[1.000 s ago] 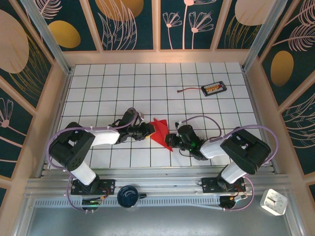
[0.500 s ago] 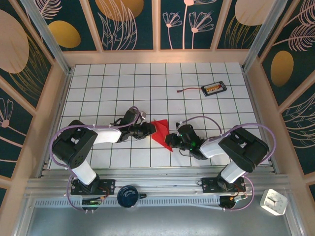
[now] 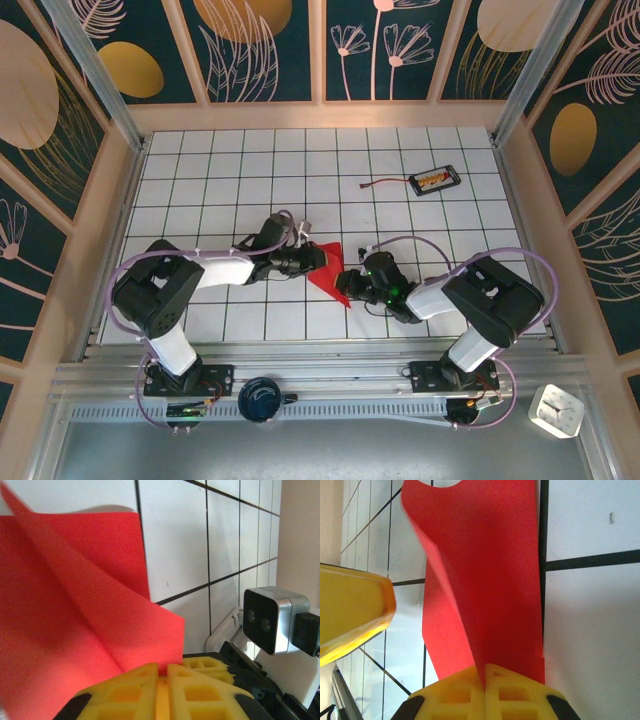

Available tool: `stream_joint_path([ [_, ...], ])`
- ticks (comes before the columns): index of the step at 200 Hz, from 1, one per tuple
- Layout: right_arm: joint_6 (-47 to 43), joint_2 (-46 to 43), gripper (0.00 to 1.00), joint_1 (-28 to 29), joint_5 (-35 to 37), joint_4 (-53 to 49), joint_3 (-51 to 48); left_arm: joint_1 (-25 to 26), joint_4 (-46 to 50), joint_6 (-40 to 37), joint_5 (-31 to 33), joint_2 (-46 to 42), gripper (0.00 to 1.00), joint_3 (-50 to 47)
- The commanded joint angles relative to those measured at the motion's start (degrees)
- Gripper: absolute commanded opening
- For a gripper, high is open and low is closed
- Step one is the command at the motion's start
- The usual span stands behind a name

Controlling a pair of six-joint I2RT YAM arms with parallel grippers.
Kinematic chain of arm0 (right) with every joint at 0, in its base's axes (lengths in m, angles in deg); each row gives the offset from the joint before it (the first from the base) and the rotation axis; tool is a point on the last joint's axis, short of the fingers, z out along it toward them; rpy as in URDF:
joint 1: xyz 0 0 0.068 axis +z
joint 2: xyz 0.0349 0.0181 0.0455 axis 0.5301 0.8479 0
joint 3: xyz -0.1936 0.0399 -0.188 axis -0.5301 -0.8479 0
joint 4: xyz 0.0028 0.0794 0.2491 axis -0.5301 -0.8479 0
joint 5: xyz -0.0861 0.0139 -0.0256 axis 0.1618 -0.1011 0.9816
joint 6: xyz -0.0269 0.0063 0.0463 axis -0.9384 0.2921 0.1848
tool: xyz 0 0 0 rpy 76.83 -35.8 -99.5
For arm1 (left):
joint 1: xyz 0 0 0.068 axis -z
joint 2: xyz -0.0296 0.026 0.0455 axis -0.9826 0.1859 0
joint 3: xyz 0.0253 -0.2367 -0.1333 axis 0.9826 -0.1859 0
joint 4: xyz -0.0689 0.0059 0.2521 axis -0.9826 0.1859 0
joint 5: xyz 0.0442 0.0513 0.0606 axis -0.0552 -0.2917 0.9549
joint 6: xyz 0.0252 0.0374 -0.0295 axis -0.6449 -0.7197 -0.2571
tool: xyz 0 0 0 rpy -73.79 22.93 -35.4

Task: Fold a paper plane with a square sheet of paper (pick it up from the middle)
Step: Fourth fold the wing at the center of the table.

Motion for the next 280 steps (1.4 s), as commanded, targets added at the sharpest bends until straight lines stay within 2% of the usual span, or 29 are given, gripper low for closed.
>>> stream_joint_path([
  [1, 1.0, 1.8, 0.00, -0.7, 0.0, -1.3, -0.9, 0.5, -1.8, -0.5, -2.8, 2.6, 0.10, 2.2],
  [74, 1.2, 2.2, 0.00, -1.0, 0.1, -1.2, -1.2, 0.5, 0.6, -1.9, -2.4, 7.4, 0.08, 6.6],
  [280, 1.3, 2.5, 0.00, -1.1, 0.3, -2.1, -1.0, -0.6, 0.3, -3.5, 0.3, 11.3, 0.08, 7.3],
])
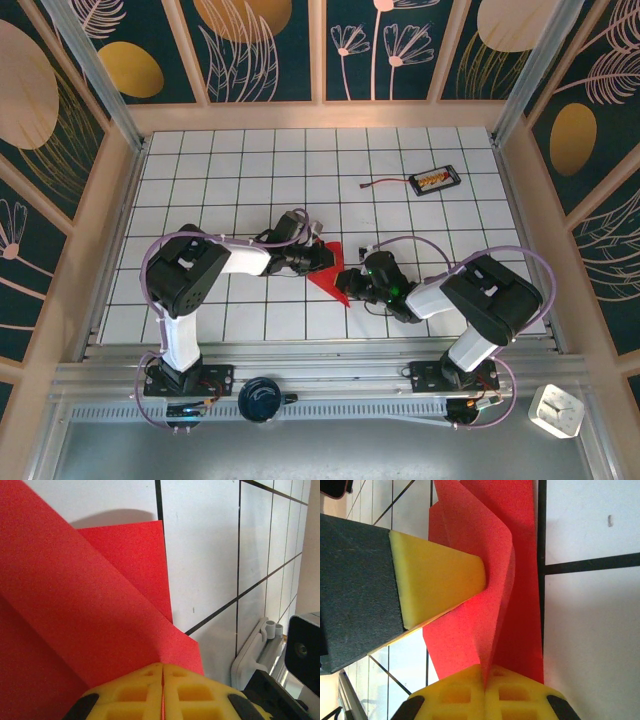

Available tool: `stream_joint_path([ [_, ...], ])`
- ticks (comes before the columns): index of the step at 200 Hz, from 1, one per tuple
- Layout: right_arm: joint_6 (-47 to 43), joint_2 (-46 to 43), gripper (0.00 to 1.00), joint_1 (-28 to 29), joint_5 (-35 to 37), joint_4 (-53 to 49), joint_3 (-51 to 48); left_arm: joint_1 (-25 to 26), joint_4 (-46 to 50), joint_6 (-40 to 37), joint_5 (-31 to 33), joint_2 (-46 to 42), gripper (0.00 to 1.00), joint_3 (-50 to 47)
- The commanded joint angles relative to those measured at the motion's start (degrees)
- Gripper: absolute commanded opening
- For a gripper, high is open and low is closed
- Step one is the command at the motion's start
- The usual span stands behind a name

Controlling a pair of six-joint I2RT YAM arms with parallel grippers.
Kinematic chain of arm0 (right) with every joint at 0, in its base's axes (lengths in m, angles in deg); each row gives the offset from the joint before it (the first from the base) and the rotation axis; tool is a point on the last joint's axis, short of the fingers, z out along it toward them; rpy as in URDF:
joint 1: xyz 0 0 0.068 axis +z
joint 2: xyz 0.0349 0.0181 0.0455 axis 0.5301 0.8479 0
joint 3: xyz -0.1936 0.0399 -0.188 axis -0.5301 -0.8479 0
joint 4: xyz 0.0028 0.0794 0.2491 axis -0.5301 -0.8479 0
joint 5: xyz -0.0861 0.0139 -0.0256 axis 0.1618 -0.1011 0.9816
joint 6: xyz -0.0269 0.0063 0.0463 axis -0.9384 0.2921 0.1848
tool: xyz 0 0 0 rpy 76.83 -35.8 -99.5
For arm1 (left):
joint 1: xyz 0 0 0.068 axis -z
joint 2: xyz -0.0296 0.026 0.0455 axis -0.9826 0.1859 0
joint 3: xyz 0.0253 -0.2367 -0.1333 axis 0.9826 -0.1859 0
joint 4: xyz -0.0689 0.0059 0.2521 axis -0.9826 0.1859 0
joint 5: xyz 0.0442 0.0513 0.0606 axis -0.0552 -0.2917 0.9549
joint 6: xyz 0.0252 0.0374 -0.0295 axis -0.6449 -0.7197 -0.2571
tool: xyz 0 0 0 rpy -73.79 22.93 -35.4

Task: Fold a paper plane with a square sheet of paper (pick it up from the middle)
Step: Fourth fold the wing at the center of the table.

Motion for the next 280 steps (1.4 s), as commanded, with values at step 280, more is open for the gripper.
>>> stream_joint_path([
  [280, 1.3, -8.1, 0.11, 2.5, 2.3, -12.9, -1.9, -1.7, 1.0, -3.4, 2.0, 2.8, 0.06, -0.2],
])
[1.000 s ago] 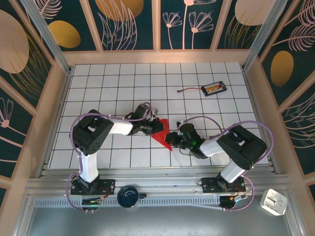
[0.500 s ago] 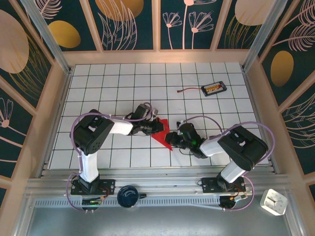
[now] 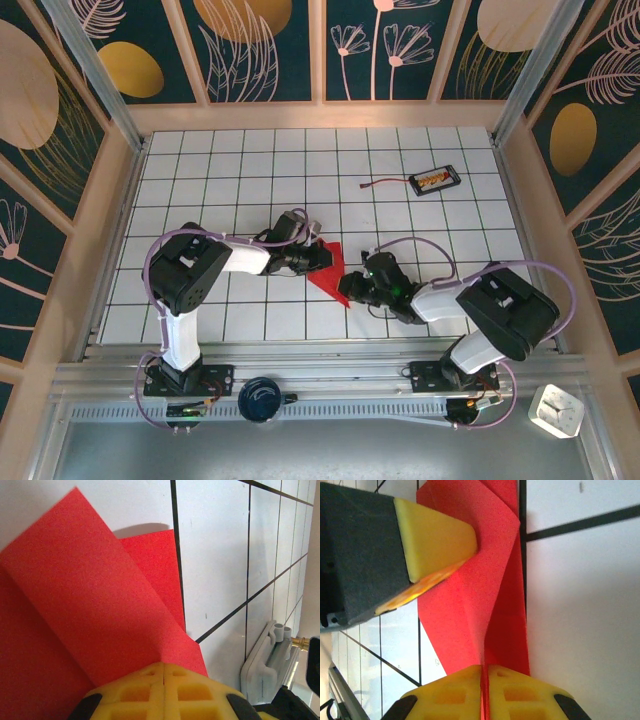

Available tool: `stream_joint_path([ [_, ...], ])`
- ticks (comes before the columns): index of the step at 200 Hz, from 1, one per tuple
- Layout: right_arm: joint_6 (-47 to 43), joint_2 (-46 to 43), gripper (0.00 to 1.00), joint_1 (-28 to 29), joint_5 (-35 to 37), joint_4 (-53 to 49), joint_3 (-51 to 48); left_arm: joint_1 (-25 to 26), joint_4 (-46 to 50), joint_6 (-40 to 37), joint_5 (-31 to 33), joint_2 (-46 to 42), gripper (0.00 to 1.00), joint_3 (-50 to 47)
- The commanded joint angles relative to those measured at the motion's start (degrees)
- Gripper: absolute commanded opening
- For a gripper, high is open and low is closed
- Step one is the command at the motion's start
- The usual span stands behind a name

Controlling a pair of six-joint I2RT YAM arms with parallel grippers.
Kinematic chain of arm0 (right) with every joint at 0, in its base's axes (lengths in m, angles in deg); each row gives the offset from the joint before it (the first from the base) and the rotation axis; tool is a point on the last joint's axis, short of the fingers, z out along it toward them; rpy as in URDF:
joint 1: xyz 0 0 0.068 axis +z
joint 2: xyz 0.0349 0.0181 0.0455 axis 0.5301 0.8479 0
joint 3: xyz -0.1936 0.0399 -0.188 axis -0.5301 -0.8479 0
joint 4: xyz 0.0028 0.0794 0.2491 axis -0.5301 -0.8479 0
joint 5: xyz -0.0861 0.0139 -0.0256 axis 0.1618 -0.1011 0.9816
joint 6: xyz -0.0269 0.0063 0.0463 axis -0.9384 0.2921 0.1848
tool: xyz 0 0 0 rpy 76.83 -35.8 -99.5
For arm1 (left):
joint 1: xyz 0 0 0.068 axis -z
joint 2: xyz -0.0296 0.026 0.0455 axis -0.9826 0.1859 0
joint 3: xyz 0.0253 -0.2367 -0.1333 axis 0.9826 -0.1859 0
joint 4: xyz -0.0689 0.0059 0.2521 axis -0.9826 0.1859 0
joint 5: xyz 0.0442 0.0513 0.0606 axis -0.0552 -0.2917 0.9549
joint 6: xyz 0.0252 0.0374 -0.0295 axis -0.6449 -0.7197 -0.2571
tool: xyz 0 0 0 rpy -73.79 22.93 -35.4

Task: Fold a paper plane with a square sheet of paper (pick it up from the middle)
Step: Fourth fold the wing at the center of the table.

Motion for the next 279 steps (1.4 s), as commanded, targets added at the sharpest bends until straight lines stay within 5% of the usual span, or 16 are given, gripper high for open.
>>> stream_joint_path([
  [1, 1.2, -1.5, 0.11, 1.1, 1.4, -2.9, -1.4, -0.8, 1.5, -1.8, 2.1, 1.7, 0.06, -0.2],
  [175, 4.6, -0.9, 0.00, -0.2, -0.8, -0.2, -4.1, -0.8, 1.9, -2.3, 2.1, 2.0, 0.05, -0.1],
  [279, -5.0, -7.0, 0.14, 5.1, 8.9, -17.2, 1.4, -0.8, 2.0, -2.4, 1.9, 2.0, 0.04, 0.0],
])
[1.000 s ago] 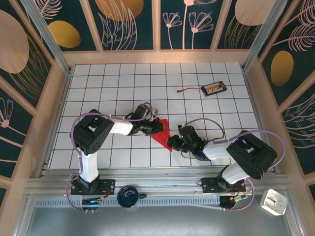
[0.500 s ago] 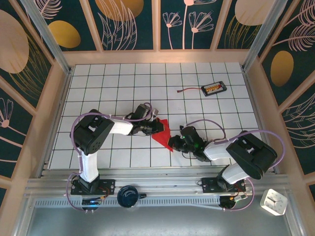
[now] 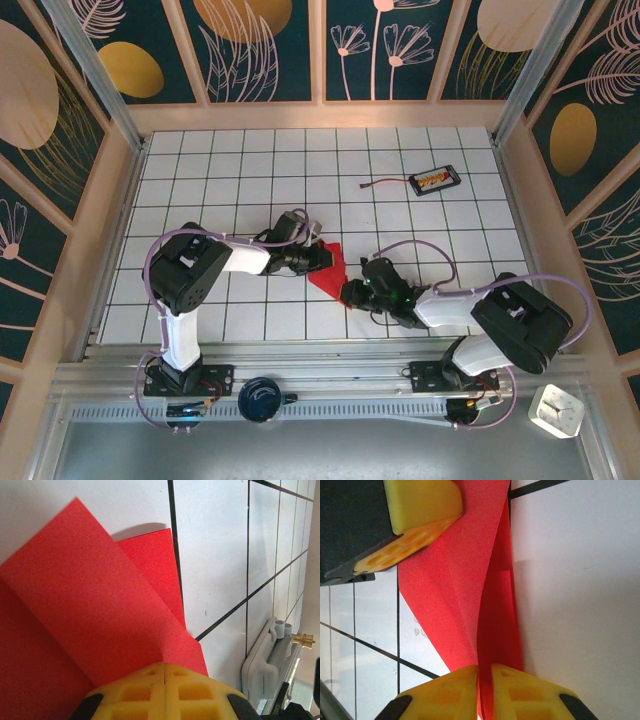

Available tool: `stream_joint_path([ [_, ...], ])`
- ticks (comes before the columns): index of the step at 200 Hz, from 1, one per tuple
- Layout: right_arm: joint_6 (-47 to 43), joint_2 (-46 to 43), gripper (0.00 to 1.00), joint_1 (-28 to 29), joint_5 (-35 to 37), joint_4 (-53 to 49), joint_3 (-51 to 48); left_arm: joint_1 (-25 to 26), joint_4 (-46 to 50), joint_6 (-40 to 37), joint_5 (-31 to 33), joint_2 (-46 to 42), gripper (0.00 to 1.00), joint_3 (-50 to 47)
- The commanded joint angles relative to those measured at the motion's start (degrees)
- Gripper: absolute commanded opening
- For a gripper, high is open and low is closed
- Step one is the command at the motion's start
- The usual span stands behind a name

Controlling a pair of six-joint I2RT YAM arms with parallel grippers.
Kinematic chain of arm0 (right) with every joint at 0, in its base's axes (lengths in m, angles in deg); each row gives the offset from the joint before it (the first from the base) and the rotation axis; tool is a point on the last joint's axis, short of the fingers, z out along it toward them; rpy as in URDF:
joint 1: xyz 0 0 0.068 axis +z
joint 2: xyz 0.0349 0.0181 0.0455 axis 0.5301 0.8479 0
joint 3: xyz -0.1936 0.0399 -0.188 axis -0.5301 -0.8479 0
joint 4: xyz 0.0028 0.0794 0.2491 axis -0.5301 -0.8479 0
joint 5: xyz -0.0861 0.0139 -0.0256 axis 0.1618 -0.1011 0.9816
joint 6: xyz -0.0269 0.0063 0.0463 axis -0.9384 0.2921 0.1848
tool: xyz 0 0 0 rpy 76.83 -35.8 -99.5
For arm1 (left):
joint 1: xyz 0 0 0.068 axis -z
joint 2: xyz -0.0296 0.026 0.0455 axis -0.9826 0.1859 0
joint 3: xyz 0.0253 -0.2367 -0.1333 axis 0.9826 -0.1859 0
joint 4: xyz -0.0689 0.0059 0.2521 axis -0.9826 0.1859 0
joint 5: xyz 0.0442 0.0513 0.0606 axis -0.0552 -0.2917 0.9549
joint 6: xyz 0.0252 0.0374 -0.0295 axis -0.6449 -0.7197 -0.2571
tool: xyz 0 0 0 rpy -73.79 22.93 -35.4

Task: Fold a paper plane with a square sheet of paper (pick it up from the middle)
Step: Fourth fold the wing at the center of the table.

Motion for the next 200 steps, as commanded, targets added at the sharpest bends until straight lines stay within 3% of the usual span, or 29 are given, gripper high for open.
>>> stream_joint_path([
  [1, -2.4, -1.7, 0.14, 1.3, 4.2, -6.7, 1.0, -0.9, 2.0, -1.5, 2.3, 1.9, 0.04, 0.0],
  [68, -2.5, -0.3, 0.07, 0.9, 2.5, -5.1, 0.2, -0.9, 2.0, -1.5, 2.4, 2.0, 0.04, 0.1],
  [200, 5.7, 0.2, 0.00, -6.5, -11.4, 9.2, -7.0, -0.9, 3.1, -2.5, 2.6, 2.1, 0.04, 0.9],
])
